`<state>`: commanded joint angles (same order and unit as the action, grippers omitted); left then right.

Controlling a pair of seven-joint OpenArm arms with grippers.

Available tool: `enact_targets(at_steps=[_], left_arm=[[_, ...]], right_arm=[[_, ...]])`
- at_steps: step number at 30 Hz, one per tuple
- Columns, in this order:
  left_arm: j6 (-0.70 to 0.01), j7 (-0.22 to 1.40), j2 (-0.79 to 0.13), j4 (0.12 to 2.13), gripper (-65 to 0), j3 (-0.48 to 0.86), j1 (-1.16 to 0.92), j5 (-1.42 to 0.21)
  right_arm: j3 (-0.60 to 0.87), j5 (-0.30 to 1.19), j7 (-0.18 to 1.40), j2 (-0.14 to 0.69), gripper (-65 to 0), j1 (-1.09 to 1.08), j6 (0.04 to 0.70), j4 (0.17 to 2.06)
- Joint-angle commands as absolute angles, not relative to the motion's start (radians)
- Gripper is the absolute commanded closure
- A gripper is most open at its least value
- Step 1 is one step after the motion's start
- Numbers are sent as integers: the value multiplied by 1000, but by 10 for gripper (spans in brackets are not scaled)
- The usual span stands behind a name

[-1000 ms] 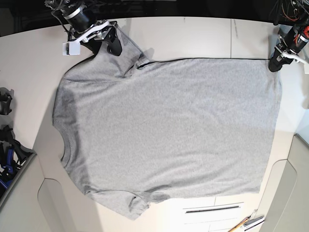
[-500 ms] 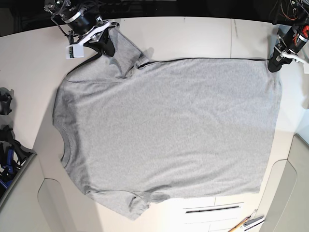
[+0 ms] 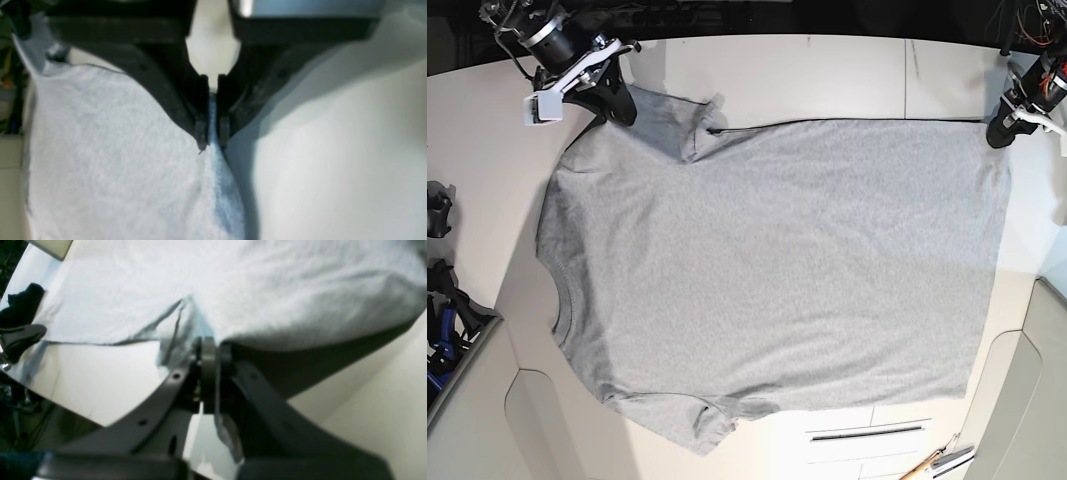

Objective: Fold the T-shirt properly
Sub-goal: 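Grasp the shirt edge corners with both grippers, then lift and pull the shirt edge across the body with both grippers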

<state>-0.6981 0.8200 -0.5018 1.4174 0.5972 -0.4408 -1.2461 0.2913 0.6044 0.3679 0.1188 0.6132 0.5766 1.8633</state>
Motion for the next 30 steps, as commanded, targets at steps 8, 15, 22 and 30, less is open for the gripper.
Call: enact_targets(at_steps=[8,15,22,30], left_arm=[[-698,813,-502,1480,0,597,-385,-1214],[-698,743,-502,1480,0,597,-260,-1021],[-698,675,-502,1477,0,587,-177,-902],[-698,525,-501,1473,0,553,-174,-770]], right_arm=[[344,628,368,119,0,557,575,1914],[346,548,372,120,0,444,572,1911],[338,529,395,155,0,324,572,1835],[338,523,402,188,0,133,574,1621]])
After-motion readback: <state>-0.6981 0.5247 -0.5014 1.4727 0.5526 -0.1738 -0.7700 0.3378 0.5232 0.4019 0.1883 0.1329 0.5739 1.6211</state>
